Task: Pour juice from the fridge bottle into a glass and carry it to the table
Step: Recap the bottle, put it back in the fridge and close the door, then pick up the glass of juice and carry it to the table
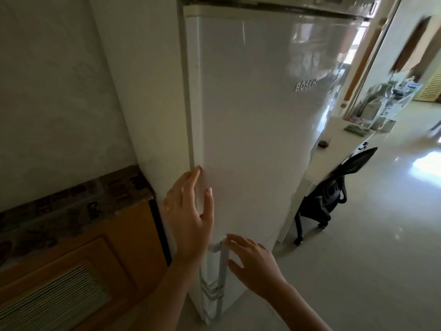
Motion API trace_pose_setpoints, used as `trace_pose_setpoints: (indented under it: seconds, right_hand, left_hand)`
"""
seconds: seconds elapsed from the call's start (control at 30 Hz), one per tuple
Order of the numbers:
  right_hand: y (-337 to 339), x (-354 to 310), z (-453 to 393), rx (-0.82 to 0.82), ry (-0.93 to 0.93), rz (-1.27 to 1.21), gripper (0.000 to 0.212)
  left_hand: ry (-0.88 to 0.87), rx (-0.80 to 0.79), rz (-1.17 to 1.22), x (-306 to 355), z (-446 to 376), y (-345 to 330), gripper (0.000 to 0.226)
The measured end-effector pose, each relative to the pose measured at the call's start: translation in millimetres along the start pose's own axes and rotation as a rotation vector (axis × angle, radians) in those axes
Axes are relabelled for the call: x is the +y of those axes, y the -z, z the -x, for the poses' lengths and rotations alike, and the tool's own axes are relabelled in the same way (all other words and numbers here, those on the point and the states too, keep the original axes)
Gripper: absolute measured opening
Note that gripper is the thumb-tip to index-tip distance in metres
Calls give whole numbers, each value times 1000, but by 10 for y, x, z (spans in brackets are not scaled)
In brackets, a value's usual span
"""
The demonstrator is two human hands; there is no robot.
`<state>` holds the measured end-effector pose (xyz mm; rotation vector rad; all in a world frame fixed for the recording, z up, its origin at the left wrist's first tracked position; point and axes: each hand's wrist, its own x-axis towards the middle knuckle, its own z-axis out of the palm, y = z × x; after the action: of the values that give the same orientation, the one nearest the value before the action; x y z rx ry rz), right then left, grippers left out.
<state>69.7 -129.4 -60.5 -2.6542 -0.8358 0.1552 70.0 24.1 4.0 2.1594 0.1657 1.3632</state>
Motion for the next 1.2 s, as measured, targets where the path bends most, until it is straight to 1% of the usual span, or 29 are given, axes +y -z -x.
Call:
trace_pose_setpoints:
  seconds: [0.1,0.13,0.2,0.27,0.37,0.4,0.43,0.63,0.8,1.0,1.1,1.2]
  right_hand:
    - [176,192,257,41,-63,9,48]
    - [255,273,374,65,-88,1,48]
    - [410,453,661,118,-141,-12,49]
    - [555,650,1002,151,-192,-17,51]
    - [742,993,1569,175,-285,-23,54]
    - [806,1117,1761,186,-316,-25,55]
    - [868,1244,1955,203,-347,-25,54]
    - [1206,1881,3085,346,-543,-82,51]
    - [1410,2336,3671,428,-700,-174,51]
    - [1551,3073,3887,440,-797,-210,50]
    - [1662,3526,3836,439,-815,-209,49]
    - [1845,4058,3728,434,-831,-192,47]
  left_hand:
    - [25,-53,111,200,137,-7,37]
    - [30,-90,123,277,198,-21,35]
    - [40,-222,124,461,334,-76,32]
    - [49,-427,122,700,464,-141,33]
    - [74,-842,84,1146,654,-268,31]
    - [65,-940,73,1317,733,-320,31]
    - [55,-995,75,1500,831,-370,31]
    - [45,-1048,239,2422,1532,-746,28]
    - [42,-1115,341,2962,1911,-1243,29]
    - [44,-1227,422,3504,2057,-2013,26]
    - [33,-1281,455,3761,2097,-2540,25]
    - [-7,-1295,468,4060,2115,-3133,22]
